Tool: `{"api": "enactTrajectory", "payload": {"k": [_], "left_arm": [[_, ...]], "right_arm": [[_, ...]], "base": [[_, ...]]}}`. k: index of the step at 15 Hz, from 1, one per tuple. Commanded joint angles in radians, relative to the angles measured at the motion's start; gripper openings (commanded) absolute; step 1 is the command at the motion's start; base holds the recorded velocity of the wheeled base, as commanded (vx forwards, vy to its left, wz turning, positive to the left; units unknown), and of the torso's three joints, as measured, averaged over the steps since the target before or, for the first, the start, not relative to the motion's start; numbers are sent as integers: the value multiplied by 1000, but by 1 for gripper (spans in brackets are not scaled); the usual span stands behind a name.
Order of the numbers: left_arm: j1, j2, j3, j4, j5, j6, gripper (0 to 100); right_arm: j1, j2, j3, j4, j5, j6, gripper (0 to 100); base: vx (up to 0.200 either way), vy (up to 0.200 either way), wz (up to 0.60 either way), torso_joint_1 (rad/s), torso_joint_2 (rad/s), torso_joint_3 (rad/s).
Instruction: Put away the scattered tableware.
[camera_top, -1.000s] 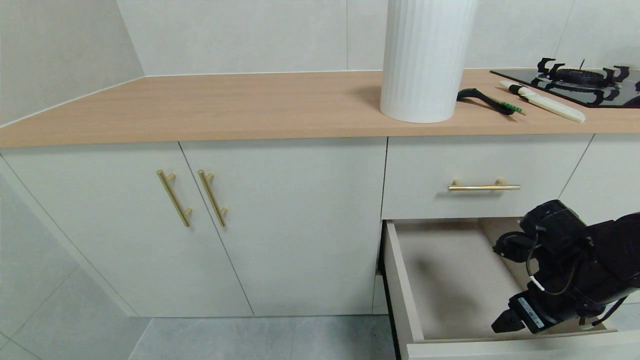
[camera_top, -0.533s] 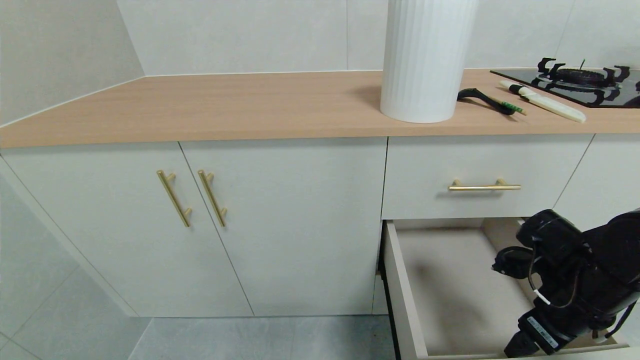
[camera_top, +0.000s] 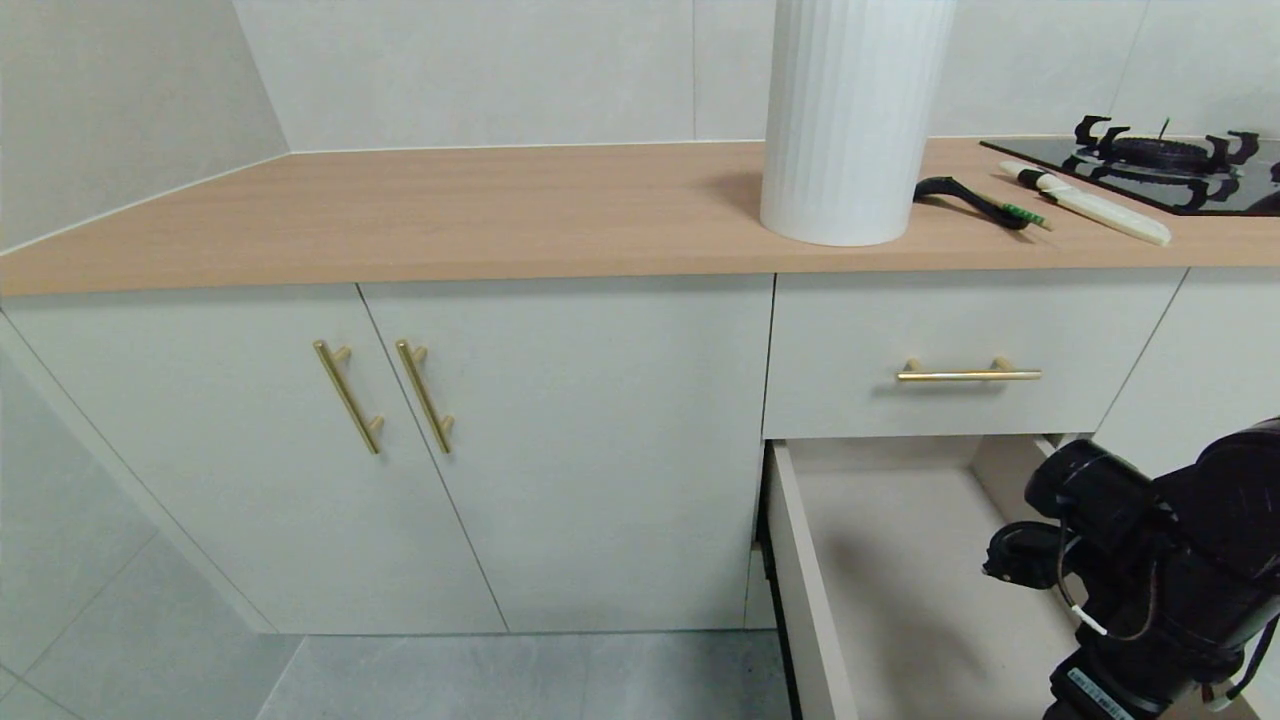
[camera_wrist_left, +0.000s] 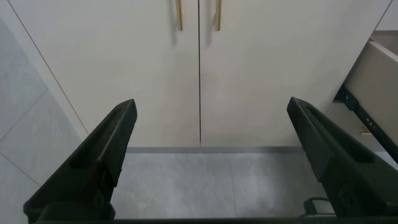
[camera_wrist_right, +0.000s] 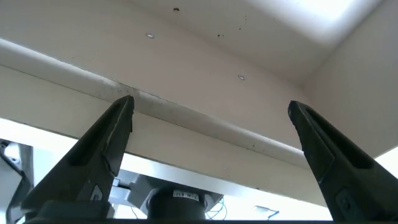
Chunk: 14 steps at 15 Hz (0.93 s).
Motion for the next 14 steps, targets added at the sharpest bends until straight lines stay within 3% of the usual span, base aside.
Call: {"api": "enactTrajectory", "payload": {"k": [1, 4, 6, 14], "left_arm": [[0, 1, 0, 0, 1, -1, 100], [0, 1, 0, 0, -1, -1, 100], [0, 1, 0, -2, 1, -1, 100], [0, 1, 0, -2, 1, -1, 100]], "right_arm": [[-4, 4, -36, -14, 3, 12, 100], [-23, -12, -63, -118, 4, 106, 100], [-27, -35, -53, -270, -2, 190, 100], [-52, -183, 2, -460, -19, 196, 100]], "base": [[0, 0, 0, 0, 0, 0], [0, 0, 0, 0, 0, 0], [0, 0, 0, 0, 0, 0], [0, 0, 0, 3, -11, -8]]}}
